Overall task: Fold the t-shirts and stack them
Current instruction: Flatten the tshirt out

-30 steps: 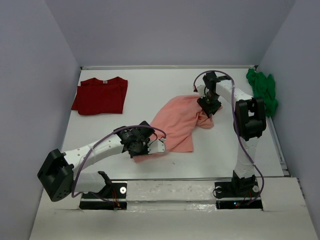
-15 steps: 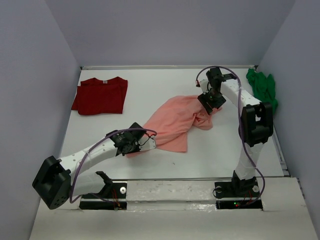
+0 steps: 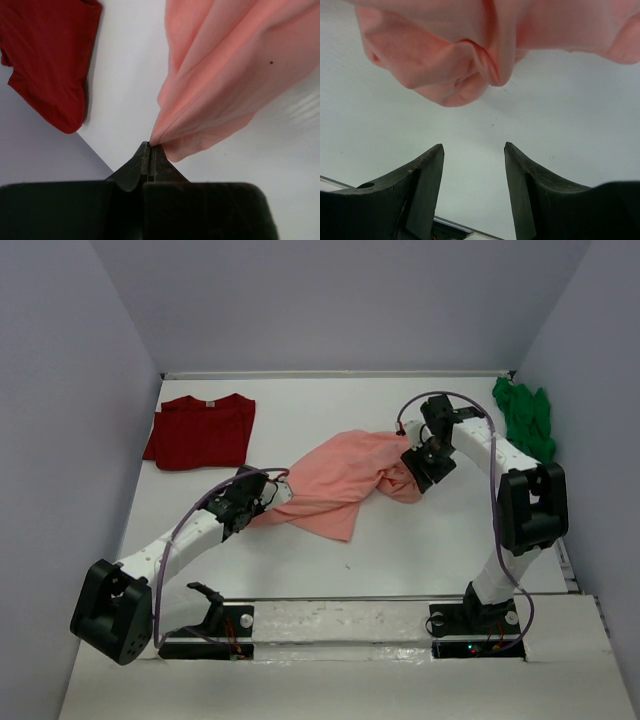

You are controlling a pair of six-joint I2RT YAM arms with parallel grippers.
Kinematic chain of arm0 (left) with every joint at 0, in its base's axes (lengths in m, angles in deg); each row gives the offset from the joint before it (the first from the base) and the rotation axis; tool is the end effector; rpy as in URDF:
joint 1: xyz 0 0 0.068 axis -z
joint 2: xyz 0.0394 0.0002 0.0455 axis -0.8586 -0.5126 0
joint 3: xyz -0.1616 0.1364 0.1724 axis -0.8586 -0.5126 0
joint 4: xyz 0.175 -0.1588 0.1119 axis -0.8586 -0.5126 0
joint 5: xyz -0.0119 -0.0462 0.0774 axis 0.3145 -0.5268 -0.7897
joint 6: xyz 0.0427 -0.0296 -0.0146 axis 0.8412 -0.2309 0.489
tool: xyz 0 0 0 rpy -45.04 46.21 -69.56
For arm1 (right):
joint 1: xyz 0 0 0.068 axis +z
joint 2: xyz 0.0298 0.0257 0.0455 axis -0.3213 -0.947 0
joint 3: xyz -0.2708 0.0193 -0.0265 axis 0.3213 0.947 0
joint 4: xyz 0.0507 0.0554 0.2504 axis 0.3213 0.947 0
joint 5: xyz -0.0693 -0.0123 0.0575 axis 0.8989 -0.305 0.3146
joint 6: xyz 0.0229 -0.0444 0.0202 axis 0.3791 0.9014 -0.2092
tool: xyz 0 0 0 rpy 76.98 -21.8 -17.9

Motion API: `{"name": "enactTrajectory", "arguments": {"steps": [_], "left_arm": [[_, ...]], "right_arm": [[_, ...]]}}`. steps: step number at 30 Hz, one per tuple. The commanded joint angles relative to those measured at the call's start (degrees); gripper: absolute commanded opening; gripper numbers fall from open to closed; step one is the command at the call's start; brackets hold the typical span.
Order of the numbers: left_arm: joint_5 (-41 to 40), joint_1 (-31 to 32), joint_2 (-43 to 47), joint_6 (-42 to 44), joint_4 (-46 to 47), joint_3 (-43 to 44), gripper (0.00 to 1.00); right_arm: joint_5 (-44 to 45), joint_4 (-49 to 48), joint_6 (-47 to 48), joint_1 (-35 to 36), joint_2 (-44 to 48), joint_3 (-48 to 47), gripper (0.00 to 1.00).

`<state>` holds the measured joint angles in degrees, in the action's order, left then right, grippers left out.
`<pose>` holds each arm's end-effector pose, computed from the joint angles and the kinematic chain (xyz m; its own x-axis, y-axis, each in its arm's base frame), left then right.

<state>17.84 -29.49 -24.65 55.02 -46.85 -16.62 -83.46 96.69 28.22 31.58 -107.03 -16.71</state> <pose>0.1993 -0.1000 0.2058 -0.2602 0.9296 -0.2609 0.6777 0.3683 0.6364 0.3338 0.0801 0.2336 -0.7679 -0.6006 -0.2226 -0.6185 0.7856 0.0141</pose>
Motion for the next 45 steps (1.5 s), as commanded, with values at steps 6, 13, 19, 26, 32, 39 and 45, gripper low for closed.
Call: {"name": "enactTrajectory", "arguments": {"steps": [6, 13, 19, 26, 32, 39, 45], "left_arm": [[-6.4, -6.0, -2.2, -0.8, 12.2, 1.8, 0.00], [-5.7, -7.1, -3.5, -1.2, 12.3, 2.8, 0.00], [-5.5, -7.4, -3.7, -1.1, 12.6, 2.7, 0.00], [-4.9, -7.4, -4.0, -1.3, 12.6, 2.8, 0.00], [-4.6, -7.5, -4.6, -1.3, 13.1, 3.1, 0.00], [-4.1, -7.6, -5.5, -2.0, 13.0, 4.0, 0.00], [-4.2, -7.6, -4.5, -1.4, 13.1, 2.8, 0.00]], "right_arm": [[-6.2, -5.2, 1.4, 0.4, -4.0, 3.9, 0.55], [-10.3, -5.4, 1.3, 0.4, -9.8, -0.5, 0.53], [-13.1, -4.5, 1.8, 0.4, -10.7, -1.8, 0.53], [-13.8, -2.3, 1.4, 2.0, -7.2, -1.7, 0.53], [-15.0, -0.9, 1.7, 3.1, -3.4, 1.5, 0.53], [-14.8, -1.7, 1.5, 4.7, -7.1, 2.2, 0.53], [-14.4, -3.3, 1.0, 6.5, -8.5, 3.6, 0.52]]}}
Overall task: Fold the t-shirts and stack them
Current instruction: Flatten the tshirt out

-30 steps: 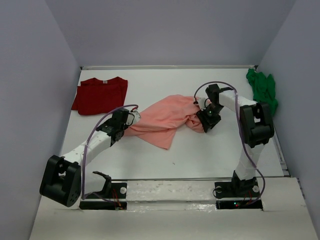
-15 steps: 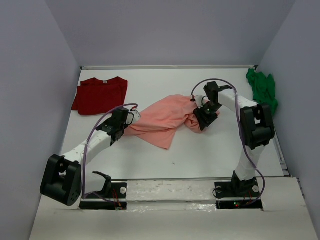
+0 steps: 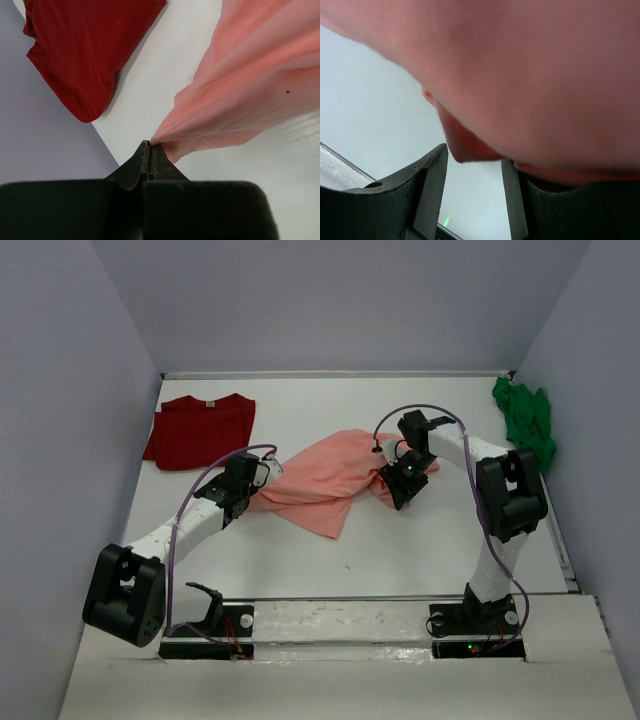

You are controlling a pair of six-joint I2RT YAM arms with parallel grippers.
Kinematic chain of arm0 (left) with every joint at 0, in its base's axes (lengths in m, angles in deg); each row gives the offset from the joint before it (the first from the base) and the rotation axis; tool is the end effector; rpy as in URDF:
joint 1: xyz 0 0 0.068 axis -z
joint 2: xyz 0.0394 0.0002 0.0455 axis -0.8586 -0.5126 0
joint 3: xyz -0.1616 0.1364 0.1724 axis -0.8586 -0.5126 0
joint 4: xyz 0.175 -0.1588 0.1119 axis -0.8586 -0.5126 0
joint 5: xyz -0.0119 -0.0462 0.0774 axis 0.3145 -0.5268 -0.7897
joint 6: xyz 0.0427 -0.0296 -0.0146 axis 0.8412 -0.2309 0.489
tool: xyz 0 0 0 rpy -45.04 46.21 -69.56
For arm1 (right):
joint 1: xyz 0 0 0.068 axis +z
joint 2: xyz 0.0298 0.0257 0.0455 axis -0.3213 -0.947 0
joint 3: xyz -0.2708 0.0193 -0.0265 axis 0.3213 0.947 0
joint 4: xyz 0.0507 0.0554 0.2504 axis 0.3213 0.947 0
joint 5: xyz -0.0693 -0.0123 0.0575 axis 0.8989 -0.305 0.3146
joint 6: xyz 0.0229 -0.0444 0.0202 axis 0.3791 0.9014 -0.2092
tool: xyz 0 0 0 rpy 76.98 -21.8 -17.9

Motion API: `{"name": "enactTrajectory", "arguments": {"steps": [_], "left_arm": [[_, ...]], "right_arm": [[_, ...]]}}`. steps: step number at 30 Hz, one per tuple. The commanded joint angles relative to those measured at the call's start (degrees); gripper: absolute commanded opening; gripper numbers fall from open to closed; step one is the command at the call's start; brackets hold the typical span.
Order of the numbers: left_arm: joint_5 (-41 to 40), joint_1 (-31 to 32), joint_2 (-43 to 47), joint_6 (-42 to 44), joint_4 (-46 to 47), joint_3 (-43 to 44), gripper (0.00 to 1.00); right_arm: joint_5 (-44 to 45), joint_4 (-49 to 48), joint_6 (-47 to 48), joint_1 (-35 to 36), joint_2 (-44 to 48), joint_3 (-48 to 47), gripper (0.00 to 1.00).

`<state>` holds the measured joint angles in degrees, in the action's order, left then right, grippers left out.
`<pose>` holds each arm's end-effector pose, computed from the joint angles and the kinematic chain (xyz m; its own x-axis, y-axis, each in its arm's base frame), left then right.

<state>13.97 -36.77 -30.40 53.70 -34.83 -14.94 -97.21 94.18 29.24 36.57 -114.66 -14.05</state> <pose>0.2385 -0.0831 0.2094 -0.3856 0.8580 -0.3393 0.4955 0.5027 0.7083 0.3320 0.1196 0.1802 -0.7228 -0.6605 -0.2033 -0.6893 0.6682 0.2799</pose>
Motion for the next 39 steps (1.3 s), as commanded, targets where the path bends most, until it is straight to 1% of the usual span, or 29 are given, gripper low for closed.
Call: {"name": "enactTrajectory", "arguments": {"steps": [1, 6, 9, 11, 13, 14, 16, 17, 21, 22, 25, 26, 27, 29, 30, 31, 32, 33, 35, 36, 37, 39], "left_arm": [[-0.5, -0.4, 1.4, 0.0, 1.2, 1.1, 0.00], [0.0, -0.5, 1.4, -0.2, 1.2, 0.9, 0.00], [-0.1, -0.4, 1.4, -0.2, 1.2, 0.7, 0.00], [0.1, -0.5, 1.5, -0.5, 1.3, 0.6, 0.00], [0.2, -0.5, 1.8, -0.7, 1.4, 0.5, 0.00], [0.2, -0.5, 2.0, -0.6, 1.6, 0.4, 0.00], [0.0, -0.5, 2.3, -0.7, 2.0, 0.3, 0.00], [0.0, -0.6, 2.7, -0.7, 2.4, 0.3, 0.00], [-0.5, -0.8, 3.9, -0.4, 2.4, 1.2, 0.00], [-1.0, -0.9, 4.4, -0.2, 2.5, 1.4, 0.00], [-2.5, -1.6, 7.3, 1.1, 3.7, 2.2, 0.00], [-3.5, -1.7, 8.4, 1.5, 4.5, 2.3, 0.00], [-5.1, -2.2, 11.1, 2.3, 7.7, 2.2, 0.00], [-7.6, -2.8, 14.5, 4.3, 11.0, 2.0, 0.00], [-7.9, -3.7, 17.7, 5.1, 13.8, 2.1, 0.00], [-8.0, -4.6, 20.4, 8.0, 15.7, 2.5, 0.00], [-8.1, -4.6, 20.4, 8.0, 16.7, 2.5, 0.00], [-8.2, -5.6, 22.4, 8.7, 17.4, 3.0, 0.00], [-8.2, -6.6, 23.3, 9.8, 18.6, 3.9, 0.00], [-7.8, -7.6, 23.6, 9.7, 19.0, 5.1, 0.00], [-7.8, -7.6, 23.5, 9.6, 19.2, 5.7, 0.00], [-6.7, -9.1, 22.7, 8.8, 19.5, 8.3, 0.00]], "right_arm": [[-0.5, -1.1, 0.0, 1.5, -1.0, 0.9, 0.52], [0.7, -2.0, -0.6, 2.0, -3.2, 0.7, 0.51], [3.0, -3.2, -0.9, 3.2, -4.5, 1.0, 0.50], [3.9, -4.0, -1.4, 3.2, -5.3, 1.1, 0.40], [4.6, -4.4, -1.6, 3.2, -5.5, 1.2, 0.28], [4.7, -4.6, -1.9, 3.2, -5.4, 1.4, 0.14], [5.3, -4.6, -2.0, 3.2, -4.8, 1.8, 0.02], [5.6, -4.6, -2.2, 3.2, -4.5, 2.0, 0.00], [7.8, -3.3, -2.3, 3.2, 0.0, 3.2, 0.00], [8.3, -2.3, -2.3, 3.2, 3.3, 3.7, 0.00], [12.0, -0.9, -2.7, 3.2, 9.6, 4.3, 0.00], [13.8, -0.8, -2.8, 3.2, 14.0, 4.3, 0.00], [18.7, -1.0, -2.9, 3.2, 16.2, 4.6, 0.00], [26.1, -3.0, -3.0, 2.3, 20.2, 5.4, 0.00], [29.4, -3.6, -3.0, 0.2, 23.3, 5.2, 0.00], [30.0, -5.1, -2.7, -2.9, 25.7, 3.7, 0.00], [30.1, -5.1, -2.5, -3.0, 26.8, 2.9, 0.00], [30.2, -5.8, -2.2, -6.1, 27.6, 1.8, 0.00], [30.5, -8.4, -1.9, -9.1, 28.4, -0.2, 0.00], [30.8, -9.9, -1.4, -11.6, 28.0, -2.8, 0.00], [30.9, -10.5, -1.4, -11.7, 27.3, -4.2, 0.00], [30.8, -10.9, -1.5, -14.3, 24.3, -7.2, 0.00]]}}
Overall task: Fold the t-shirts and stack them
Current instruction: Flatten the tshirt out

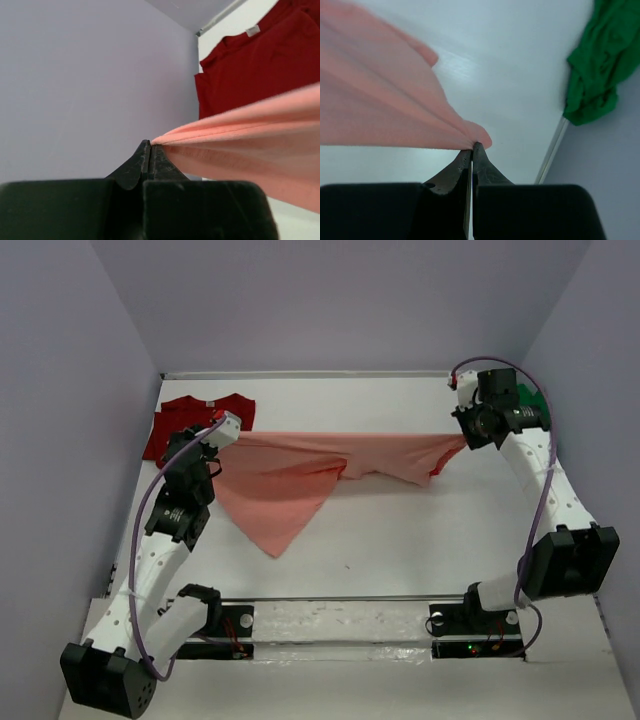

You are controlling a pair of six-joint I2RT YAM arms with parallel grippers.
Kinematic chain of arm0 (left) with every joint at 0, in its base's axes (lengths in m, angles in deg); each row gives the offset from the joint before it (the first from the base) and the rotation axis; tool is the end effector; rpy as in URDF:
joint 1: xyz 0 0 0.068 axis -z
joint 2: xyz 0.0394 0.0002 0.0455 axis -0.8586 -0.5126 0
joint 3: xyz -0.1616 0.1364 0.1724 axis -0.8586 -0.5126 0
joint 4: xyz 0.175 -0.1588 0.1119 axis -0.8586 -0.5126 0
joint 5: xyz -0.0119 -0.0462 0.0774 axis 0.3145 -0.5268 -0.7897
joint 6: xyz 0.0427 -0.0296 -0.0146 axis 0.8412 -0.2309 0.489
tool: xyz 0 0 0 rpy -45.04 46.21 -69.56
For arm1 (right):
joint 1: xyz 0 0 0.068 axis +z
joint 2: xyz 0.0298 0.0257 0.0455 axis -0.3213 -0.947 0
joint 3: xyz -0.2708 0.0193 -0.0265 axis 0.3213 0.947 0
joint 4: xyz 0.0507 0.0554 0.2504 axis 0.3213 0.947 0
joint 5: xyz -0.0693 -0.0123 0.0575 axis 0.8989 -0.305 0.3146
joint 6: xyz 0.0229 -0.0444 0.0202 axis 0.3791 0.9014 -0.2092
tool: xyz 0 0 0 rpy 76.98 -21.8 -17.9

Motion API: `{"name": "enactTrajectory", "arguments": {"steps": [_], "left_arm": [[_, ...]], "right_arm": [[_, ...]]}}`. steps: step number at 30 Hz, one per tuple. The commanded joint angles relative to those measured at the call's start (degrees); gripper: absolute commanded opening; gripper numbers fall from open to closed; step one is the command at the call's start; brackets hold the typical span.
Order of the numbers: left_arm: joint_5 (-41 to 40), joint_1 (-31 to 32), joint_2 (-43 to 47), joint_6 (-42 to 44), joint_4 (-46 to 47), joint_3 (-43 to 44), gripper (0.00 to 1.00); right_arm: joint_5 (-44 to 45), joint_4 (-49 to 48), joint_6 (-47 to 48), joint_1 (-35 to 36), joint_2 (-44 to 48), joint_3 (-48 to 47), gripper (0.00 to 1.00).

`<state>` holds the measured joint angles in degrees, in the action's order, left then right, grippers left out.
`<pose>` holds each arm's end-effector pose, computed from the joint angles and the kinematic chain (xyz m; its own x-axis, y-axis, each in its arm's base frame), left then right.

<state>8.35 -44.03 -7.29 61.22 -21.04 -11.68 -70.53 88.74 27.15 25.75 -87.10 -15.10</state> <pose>0.1964 -0.0353 0.3382 -0.2088 0.7738 -0.5980 -0.1158 0.5876 0.8008 0.2927 0.0318 0.3365 -0.7006 -0.4867 -0.5219 -0.3607 0.8725 -0.3294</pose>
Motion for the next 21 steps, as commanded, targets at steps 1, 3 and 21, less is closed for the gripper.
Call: {"name": "enactTrajectory", "arguments": {"steps": [1, 3, 21], "left_arm": [[0.0, -2.7, -0.8, 0.9, 5.6, 6.1, 0.00], [0.6, -3.4, -2.2, -0.6, 6.1, 8.3, 0.00], [4.4, -4.4, -7.9, -7.2, 3.3, 14.9, 0.00]], "right_arm": [[4.1, -5.8, 0.2, -4.0, -4.5, -9.4, 0.00], [4.1, -6.2, 0.0, -4.7, -8.5, -12.6, 0.00], [7.1, -7.5, 0.3, -6.3, -12.8, -30.2, 0.00]]}}
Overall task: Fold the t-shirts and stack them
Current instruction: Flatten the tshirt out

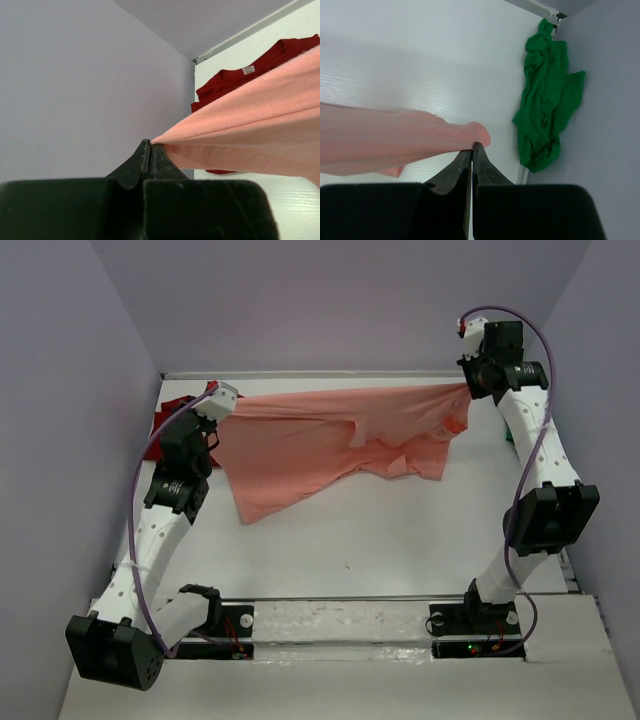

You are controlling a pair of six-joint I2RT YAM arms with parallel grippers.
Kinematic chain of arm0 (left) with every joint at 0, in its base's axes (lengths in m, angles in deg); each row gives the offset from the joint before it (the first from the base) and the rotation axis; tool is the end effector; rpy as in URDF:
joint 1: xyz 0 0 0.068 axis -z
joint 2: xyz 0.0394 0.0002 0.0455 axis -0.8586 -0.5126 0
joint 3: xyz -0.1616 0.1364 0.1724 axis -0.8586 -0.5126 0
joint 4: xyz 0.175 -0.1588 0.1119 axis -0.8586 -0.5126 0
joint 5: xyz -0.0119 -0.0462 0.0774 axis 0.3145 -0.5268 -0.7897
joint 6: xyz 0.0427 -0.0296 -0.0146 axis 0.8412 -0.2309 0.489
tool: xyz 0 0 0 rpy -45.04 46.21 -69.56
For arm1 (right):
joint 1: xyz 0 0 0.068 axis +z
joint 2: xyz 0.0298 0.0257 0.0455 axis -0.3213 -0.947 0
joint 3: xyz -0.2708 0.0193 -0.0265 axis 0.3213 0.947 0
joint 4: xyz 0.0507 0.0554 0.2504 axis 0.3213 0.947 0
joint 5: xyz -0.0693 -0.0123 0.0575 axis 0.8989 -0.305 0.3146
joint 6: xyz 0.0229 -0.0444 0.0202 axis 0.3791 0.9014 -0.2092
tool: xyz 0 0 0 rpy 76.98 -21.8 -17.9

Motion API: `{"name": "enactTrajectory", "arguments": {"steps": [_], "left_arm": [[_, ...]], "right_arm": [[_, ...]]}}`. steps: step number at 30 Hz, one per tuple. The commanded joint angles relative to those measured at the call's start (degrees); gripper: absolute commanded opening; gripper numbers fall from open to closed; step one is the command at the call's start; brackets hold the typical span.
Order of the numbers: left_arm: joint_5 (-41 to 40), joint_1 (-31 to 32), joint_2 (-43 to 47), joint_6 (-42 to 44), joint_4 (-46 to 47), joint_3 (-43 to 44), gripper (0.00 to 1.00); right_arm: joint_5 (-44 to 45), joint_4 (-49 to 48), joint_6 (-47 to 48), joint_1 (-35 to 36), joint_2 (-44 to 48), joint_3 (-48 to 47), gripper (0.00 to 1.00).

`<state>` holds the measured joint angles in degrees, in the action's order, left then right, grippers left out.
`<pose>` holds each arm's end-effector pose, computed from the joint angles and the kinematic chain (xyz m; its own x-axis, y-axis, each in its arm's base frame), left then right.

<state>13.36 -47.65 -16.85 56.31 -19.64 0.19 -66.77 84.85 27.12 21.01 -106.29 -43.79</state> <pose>0.2320 -0.0326 0.3817 -0.1382 0.7144 -0.6860 -0.1635 0.6666 0.7272 0.3888 0.0090 0.3932 -0.6175 -0.4179 -0.6663 -0.1575 0.8957 -0.4158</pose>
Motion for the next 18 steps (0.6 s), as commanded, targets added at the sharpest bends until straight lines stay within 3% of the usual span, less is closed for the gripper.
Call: {"name": "enactTrajectory", "arguments": {"steps": [1, 12, 14, 16, 18], "left_arm": [[-0.4, -0.8, 1.8, -2.3, 1.4, 3.1, 0.00], [6.2, -0.7, 7.6, -2.3, -2.3, -1.0, 0.00], [7.8, -0.7, 7.9, -2.3, -3.0, -1.8, 0.00], [8.9, -0.7, 8.1, -2.5, -3.3, -2.5, 0.00], [9.4, -0.8, 7.9, -2.7, -3.5, -2.6, 0.00]], "right_arm": [[3.1, -3.5, 0.6, -1.6, 7.4, -0.9, 0.00], [-8.6, 13.7, 4.4, -1.6, 16.1, 14.0, 0.00], [-10.1, 17.3, 5.2, -1.6, 15.4, 16.9, 0.42], [-9.4, 17.7, 5.3, -1.6, 14.5, 18.4, 0.70], [-7.1, 15.1, 5.1, -1.6, 13.7, 20.1, 0.72]]}}
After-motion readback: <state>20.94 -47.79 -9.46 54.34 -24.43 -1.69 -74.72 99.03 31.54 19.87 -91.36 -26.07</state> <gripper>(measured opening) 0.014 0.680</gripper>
